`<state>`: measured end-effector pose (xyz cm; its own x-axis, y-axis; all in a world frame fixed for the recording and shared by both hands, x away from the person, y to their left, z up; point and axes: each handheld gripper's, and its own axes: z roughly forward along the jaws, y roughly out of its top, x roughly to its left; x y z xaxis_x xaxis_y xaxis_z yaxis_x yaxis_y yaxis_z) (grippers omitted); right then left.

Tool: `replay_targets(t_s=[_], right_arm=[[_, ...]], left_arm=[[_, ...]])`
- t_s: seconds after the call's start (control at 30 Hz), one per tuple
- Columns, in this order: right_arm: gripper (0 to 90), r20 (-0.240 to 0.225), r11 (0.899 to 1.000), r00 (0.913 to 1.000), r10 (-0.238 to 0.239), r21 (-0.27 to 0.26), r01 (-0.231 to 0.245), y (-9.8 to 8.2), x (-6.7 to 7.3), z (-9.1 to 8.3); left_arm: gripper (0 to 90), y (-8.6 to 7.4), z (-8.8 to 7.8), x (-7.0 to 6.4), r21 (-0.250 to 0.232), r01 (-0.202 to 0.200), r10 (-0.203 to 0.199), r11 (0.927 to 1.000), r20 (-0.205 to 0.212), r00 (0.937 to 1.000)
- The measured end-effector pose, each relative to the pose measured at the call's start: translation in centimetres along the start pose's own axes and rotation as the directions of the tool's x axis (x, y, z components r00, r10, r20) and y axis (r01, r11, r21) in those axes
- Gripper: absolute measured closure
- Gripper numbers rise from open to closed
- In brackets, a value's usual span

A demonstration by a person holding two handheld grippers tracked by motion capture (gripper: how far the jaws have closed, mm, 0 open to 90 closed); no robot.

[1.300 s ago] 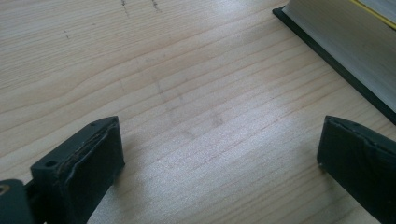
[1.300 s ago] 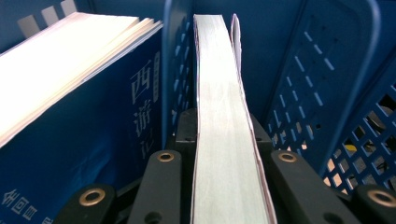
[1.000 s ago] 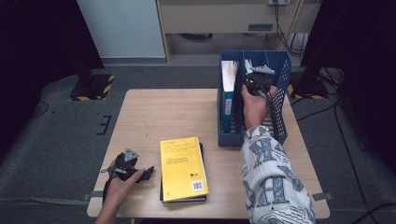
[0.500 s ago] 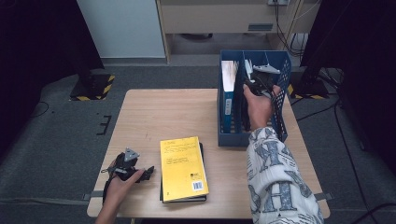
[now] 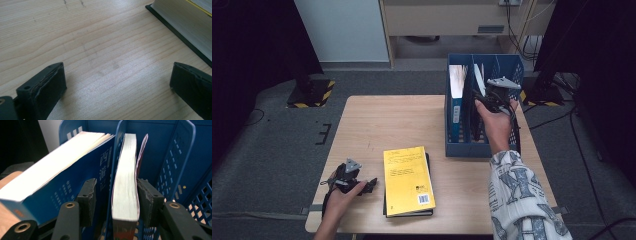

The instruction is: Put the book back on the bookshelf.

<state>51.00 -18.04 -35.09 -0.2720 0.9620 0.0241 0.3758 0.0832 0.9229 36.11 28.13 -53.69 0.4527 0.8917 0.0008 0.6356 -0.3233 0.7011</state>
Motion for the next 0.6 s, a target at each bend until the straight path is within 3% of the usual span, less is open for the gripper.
replay_targets(t_s=[0.27, 0.6], right_arm=[[63.2, -0.013, 1.000, 0.9999, 0.002, 0.004, -0.002, -0.63, 0.61, -0.33], [57.5, -0.017, 1.000, 0.9998, 0.010, 0.008, -0.010, -0.68, 0.77, 0.11]], left_arm=[[0.0, 0.00, -0.01, -0.01, 0.000, 0.000, 0.000, 1.0000, -0.001, 1.0000], [0.0, 0.01, 0.01, 0.01, -0.003, 0.005, -0.005, 1.0000, 0.002, 1.0000]])
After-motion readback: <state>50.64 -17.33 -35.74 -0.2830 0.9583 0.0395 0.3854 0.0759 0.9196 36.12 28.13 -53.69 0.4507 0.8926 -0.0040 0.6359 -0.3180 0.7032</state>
